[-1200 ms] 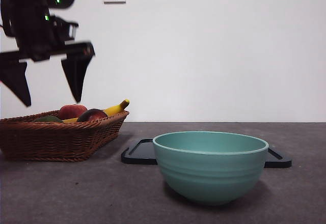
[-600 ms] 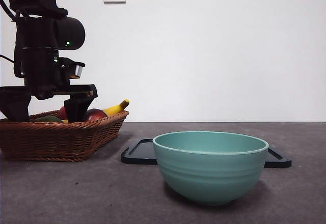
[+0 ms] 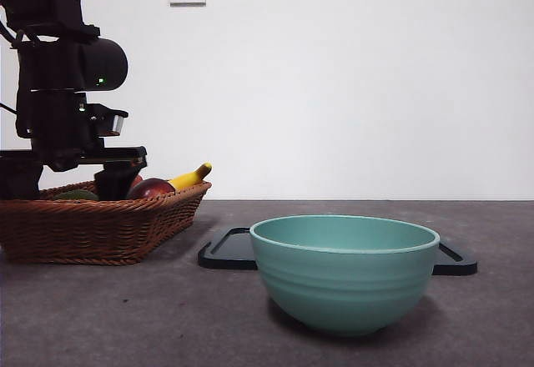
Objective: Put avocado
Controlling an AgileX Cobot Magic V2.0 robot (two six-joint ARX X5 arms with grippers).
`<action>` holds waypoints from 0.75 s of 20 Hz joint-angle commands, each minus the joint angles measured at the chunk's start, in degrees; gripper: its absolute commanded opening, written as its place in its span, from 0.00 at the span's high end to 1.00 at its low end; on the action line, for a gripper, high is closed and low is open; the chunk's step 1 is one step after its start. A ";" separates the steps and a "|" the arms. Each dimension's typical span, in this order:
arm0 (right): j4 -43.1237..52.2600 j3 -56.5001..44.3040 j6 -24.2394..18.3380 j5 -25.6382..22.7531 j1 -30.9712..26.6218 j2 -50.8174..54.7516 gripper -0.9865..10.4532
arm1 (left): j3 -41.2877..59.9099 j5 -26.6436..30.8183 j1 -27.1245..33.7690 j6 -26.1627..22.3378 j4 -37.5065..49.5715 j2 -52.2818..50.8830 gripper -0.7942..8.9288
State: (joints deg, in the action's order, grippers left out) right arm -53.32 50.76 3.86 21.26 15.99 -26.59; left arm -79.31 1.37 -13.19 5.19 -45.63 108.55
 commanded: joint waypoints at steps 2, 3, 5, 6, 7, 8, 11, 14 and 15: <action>0.57 0.98 -0.02 0.13 0.22 -0.15 0.36 | -1.11 0.09 0.11 -0.66 -0.07 1.25 0.62; 0.55 0.98 -0.02 0.13 0.22 -0.15 0.36 | -1.11 -0.28 0.02 -0.68 0.00 1.25 0.65; 0.57 0.98 -0.02 0.13 0.22 -0.15 0.36 | -1.16 -2.45 -0.07 -0.66 0.28 1.25 0.70; 0.57 0.98 -0.02 0.13 0.22 -0.15 0.36 | -1.57 -2.93 -0.07 -0.66 0.02 1.20 0.70; 0.59 0.98 -0.02 0.13 0.22 -0.15 0.36 | -2.25 -2.93 -0.07 -0.63 -1.09 1.16 0.70; 0.59 0.98 -0.02 0.13 0.22 -0.15 0.36 | -3.54 -2.93 -0.07 -0.63 -3.10 0.90 0.70; 0.59 0.98 -0.02 0.11 0.22 -0.15 0.36 | -6.80 -3.72 -0.15 -0.42 -8.39 -0.68 0.70; 0.59 0.98 -0.04 0.11 0.22 -0.15 0.36 | -7.19 -7.82 -1.88 -0.37 -11.93 -4.98 0.70; 0.59 0.98 -0.04 0.11 0.22 -0.15 0.36 | -7.19 -9.11 -2.84 -0.28 -12.70 -6.49 0.70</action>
State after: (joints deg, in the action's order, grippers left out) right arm -53.32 50.76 3.88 21.26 15.99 -26.59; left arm -85.01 -7.31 -15.75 5.21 -58.52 102.04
